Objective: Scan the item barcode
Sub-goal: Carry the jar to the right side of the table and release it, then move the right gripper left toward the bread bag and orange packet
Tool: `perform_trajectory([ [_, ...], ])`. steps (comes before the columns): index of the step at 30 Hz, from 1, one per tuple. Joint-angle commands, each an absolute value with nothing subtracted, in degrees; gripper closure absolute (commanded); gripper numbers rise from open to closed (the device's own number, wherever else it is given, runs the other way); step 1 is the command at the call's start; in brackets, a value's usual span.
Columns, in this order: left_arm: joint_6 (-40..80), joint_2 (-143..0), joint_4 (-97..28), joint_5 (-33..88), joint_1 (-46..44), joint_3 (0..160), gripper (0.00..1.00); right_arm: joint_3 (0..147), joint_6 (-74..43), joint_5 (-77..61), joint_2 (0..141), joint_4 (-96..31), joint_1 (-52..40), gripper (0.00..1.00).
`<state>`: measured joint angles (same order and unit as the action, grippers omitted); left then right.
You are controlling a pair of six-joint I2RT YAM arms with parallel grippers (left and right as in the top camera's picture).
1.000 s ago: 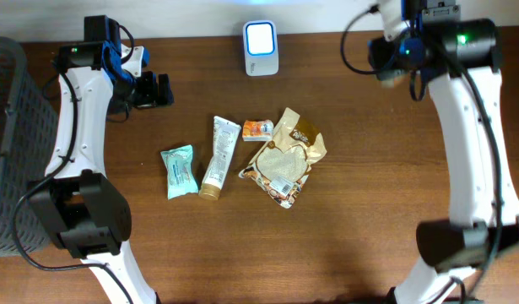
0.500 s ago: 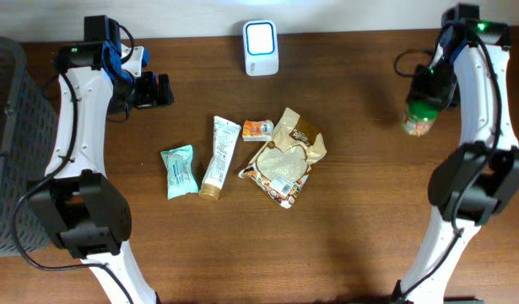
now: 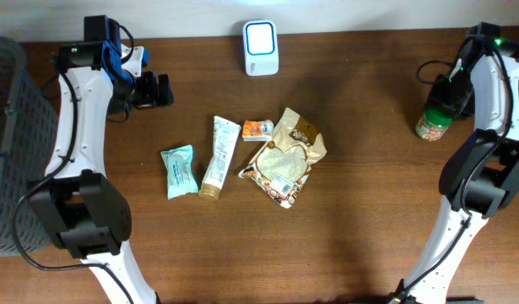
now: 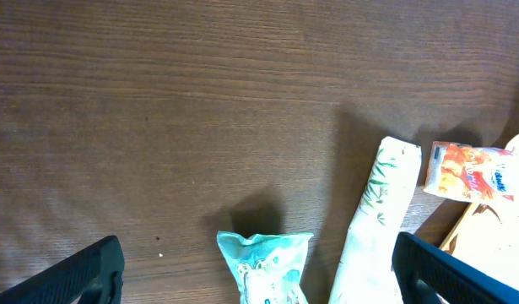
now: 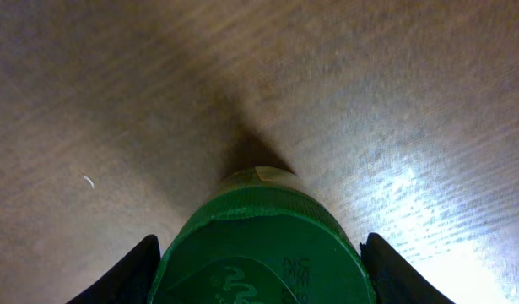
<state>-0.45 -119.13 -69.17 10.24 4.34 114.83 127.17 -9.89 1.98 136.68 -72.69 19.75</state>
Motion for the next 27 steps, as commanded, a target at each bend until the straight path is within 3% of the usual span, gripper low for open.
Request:
perform_trajectory([
  [1, -1.34, -117.73, -69.08, 10.22, 4.56, 114.45, 0.01, 127.52, -9.28, 1.54, 135.70, -72.18, 19.46, 0.50],
  [7, -1.34, -117.73, -69.08, 10.22, 4.56, 114.45, 0.01, 127.50, -9.28, 0.19, 135.70, -73.28, 19.46, 0.34],
  [13, -1.34, -117.73, -69.08, 10.22, 4.56, 114.45, 0.01, 127.50, -9.28, 0.16, 135.70, -73.73, 19.46, 0.31],
  [18, -1.32, -117.73, -69.08, 10.22, 4.56, 114.45, 0.01, 130.02, -8.38, 0.21, 135.02, -75.22, 19.49, 0.01],
  [27, -1.34, -117.73, -69.06, 10.22, 4.56, 114.45, 0.01, 153.77, -8.43, -5.54, 130.06, -92.55, 15.49, 0.02],
])
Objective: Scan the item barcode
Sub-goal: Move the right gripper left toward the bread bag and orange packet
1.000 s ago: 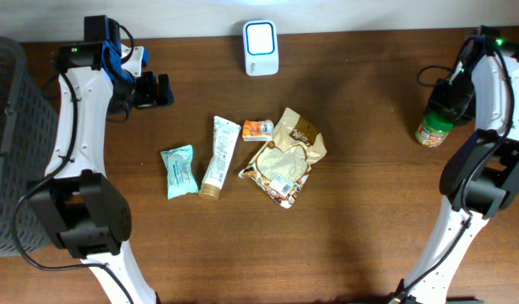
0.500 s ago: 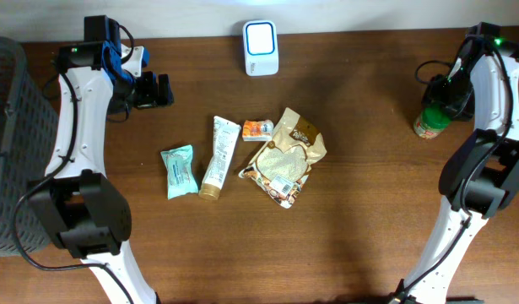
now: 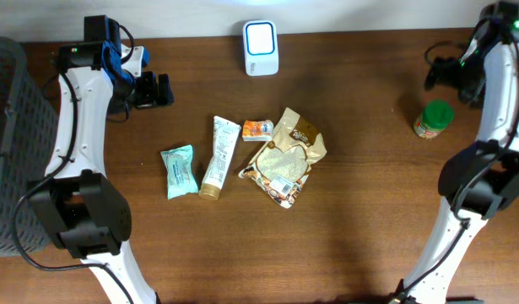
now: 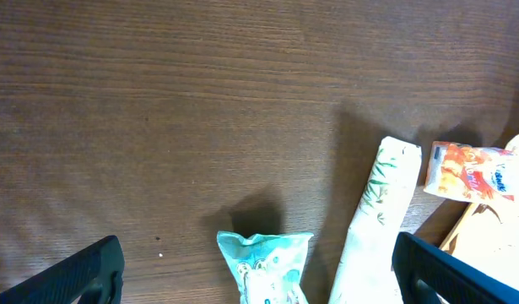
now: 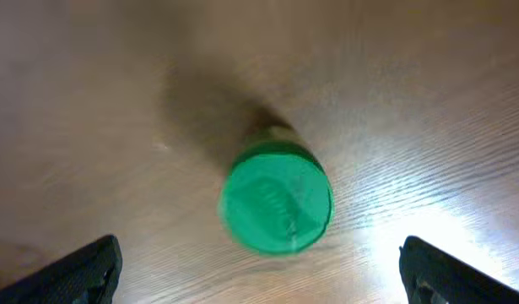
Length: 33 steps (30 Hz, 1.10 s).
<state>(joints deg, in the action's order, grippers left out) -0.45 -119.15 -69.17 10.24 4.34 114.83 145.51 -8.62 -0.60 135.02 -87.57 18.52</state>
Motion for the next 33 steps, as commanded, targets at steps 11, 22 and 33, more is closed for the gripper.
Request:
perform_trajectory([
  [11, -1.34, -117.73, -69.08, 10.22, 4.56, 114.45, 0.01, 144.73, 1.37, -22.70, 130.23, -97.34, 2.09, 0.01],
  [22, -1.32, -117.73, -68.55, 9.67, 4.56, 114.45, 0.01, 134.02, 2.66, -20.62, 113.27, -97.34, -2.46, 0.12],
  [33, -1.32, -117.73, -68.16, 21.54, 4.21, 114.45, 0.01, 86.08, 3.16, -36.23, 97.69, -74.74, -2.11, 0.02],
])
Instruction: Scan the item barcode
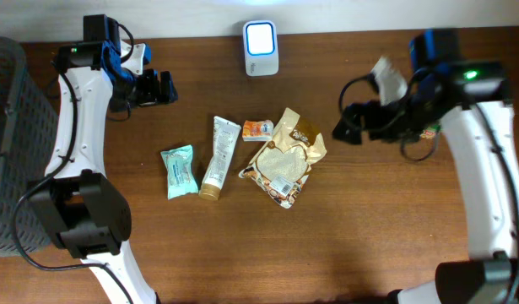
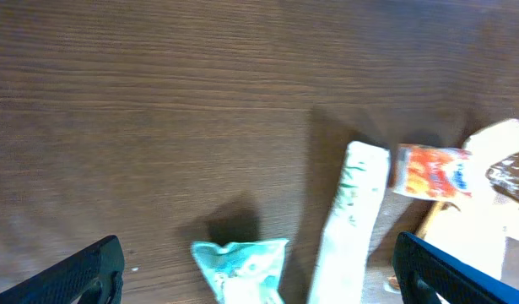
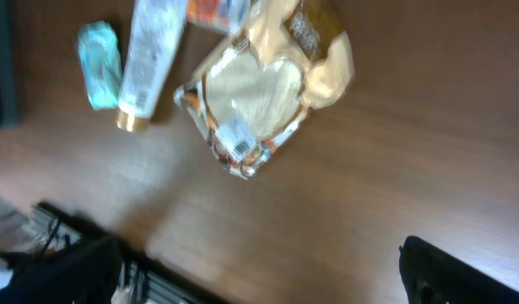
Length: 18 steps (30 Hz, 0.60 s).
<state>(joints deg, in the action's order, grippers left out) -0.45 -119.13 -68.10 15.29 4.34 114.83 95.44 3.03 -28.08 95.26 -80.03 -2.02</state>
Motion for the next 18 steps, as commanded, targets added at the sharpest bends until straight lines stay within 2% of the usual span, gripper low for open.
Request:
perform_trajectory([
  [1, -1.32, -117.75, -68.12, 22.22, 3.84, 114.45, 0.01, 83.26, 2.50, -37.10, 98.45, -70.89, -2.33, 0.02],
  [5, -1.32, -117.84, -67.88, 22.28, 0.47, 114.41, 0.08, 81.60, -0.84, -33.76, 102.96, -59.59, -3.68, 0.02],
  [12, -1.28, -117.95, -67.00, 19.94, -6.85, 114.41, 0.09, 81.69, -3.92, -31.62, 113.58, -46.72, -4.12, 0.02],
  [13, -1.28, -117.95, -66.87, 19.94, -7.40, 114.41, 0.09, 81.69, -3.92, -31.62, 115.02, -46.17, -4.12, 0.07],
  [16, -1.28, -118.17, -66.43, 19.92, -9.19, 114.41, 0.09, 81.69, -3.90, -32.38, 119.74, -42.15, -4.01, 0.35],
  [17, -1.28, -118.17, -66.26, 19.92, -9.54, 114.39, 0.08, 81.69, -3.90, -33.04, 120.27, -41.21, -4.01, 0.36],
  [18, -1.28, -118.30, -66.00, 19.92, -9.89, 114.39, 0.08, 81.69, -3.90, -34.39, 121.05, -39.62, -4.12, 0.41],
])
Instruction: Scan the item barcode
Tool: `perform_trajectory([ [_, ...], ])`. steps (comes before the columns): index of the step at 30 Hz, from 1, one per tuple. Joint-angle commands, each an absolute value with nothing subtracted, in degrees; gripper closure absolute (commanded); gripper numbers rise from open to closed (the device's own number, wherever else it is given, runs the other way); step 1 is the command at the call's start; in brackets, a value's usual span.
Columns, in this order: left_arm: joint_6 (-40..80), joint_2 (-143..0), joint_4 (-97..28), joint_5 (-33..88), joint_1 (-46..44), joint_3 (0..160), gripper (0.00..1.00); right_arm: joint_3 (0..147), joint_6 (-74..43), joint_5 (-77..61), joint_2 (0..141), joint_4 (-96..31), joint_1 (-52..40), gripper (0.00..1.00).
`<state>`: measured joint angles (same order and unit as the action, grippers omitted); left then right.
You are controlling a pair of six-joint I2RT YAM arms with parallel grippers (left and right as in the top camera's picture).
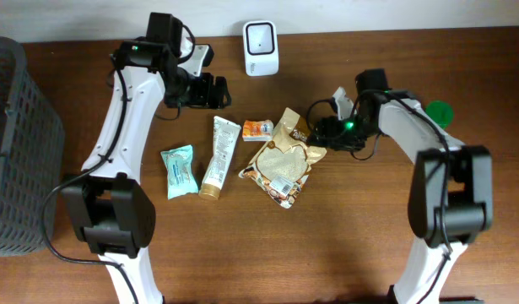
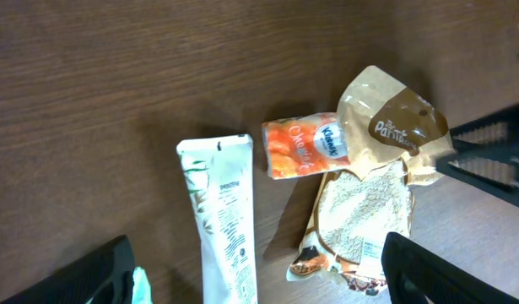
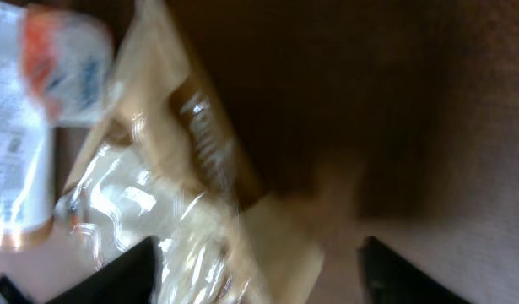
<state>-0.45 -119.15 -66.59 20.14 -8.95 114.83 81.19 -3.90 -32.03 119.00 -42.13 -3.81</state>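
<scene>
A beige and brown pouch (image 1: 284,159) lies flat mid-table, white barcode label facing up. My right gripper (image 1: 320,128) stands open and low at its upper right corner; in the blurred right wrist view the pouch (image 3: 200,194) fills the space between the fingers (image 3: 116,270). My left gripper (image 1: 212,90) hangs open behind the items, holding nothing. Below it lie a white tube (image 2: 225,211), an orange packet (image 2: 303,145) and the pouch (image 2: 369,186). The white scanner (image 1: 261,36) stands at the back edge.
A teal packet (image 1: 178,171) lies left of the tube (image 1: 217,156). A green-lidded jar (image 1: 439,110) stands at the right, partly behind my right arm. A grey basket (image 1: 14,143) fills the left edge.
My left gripper has shifted right, from the back left to above the tube and orange packet. My right gripper has moved left and down to the pouch's upper right corner.
My right gripper was around the green-lidded jar at the back right. Then it hung open above the jar, which stood alone. Later it was over the table right of the pouch, and now sits at the pouch. My left arm moved only at the end.
</scene>
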Motion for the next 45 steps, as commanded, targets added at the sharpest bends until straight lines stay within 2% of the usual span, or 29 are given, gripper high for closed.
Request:
perform_trajectory([
  [1, -1.28, -118.32, -65.76, 19.92, -10.11, 114.39, 0.08, 81.69, -3.90, -35.51, 121.45, -38.46, -4.19, 0.45],
  [5, -0.84, -118.56, -65.39, 19.94, -10.50, 114.39, 0.08, 81.62, -3.90, -37.74, 122.65, -35.92, -4.71, 0.54],
  [7, -0.69, -118.83, -65.32, 19.92, -10.50, 114.39, 0.08, 81.62, -3.90, -36.93, 122.85, -35.75, -5.45, 0.78],
  [9, -0.69, -119.17, -65.34, 19.92, -10.48, 114.39, 0.07, 81.62, -3.90, -35.18, 122.85, -35.79, -5.61, 0.96],
  [10, -0.69, -119.33, -65.34, 19.94, -10.48, 114.39, 0.07, 81.65, -3.90, -34.72, 122.85, -35.99, -5.54, 0.96],
  [14, -0.69, -119.90, -65.36, 19.97, -10.87, 114.39, 0.08, 81.71, -3.90, -33.80, 120.53, -39.86, -2.24, 0.96],
  [23, -0.69, -121.73, -64.71, 19.97, -13.06, 114.39, 0.09, 81.62, -4.93, -24.14, 107.11, -61.87, 8.64, 0.96],
  [27, -0.71, -121.95, -64.10, 19.94, -14.83, 114.39, 0.09, 78.65, -4.95, -18.68, 107.20, -70.98, 6.31, 0.96],
  [32, -0.71, -121.95, -64.07, 19.92, -16.75, 114.39, 0.09, 68.42, -4.97, -18.37, 107.20, -70.24, 1.56, 0.95],
  [38, -0.71, -121.95, -64.05, 19.94, -16.88, 114.39, 0.10, 65.82, -4.75, -19.05, 107.11, -73.76, -4.86, 0.92],
  [39, -0.69, -121.95, -64.05, 19.94, -16.88, 114.39, 0.10, 65.84, -4.73, -19.03, 107.09, -74.30, -6.87, 0.87],
  [41, -0.71, -121.95, -64.07, 19.94, -16.88, 114.39, 0.09, 65.87, -3.36, -19.03, 107.09, -75.29, -10.28, 0.62],
  [42, -0.71, -121.95, -64.07, 19.94, -16.88, 114.39, 0.09, 65.93, -3.22, -18.94, 107.07, -75.46, -11.11, 0.56],
  [45, -0.71, -121.95, -64.05, 19.70, -16.88, 114.39, 0.09, 68.10, -3.25, -18.50, 106.94, -76.12, -12.51, 0.51],
])
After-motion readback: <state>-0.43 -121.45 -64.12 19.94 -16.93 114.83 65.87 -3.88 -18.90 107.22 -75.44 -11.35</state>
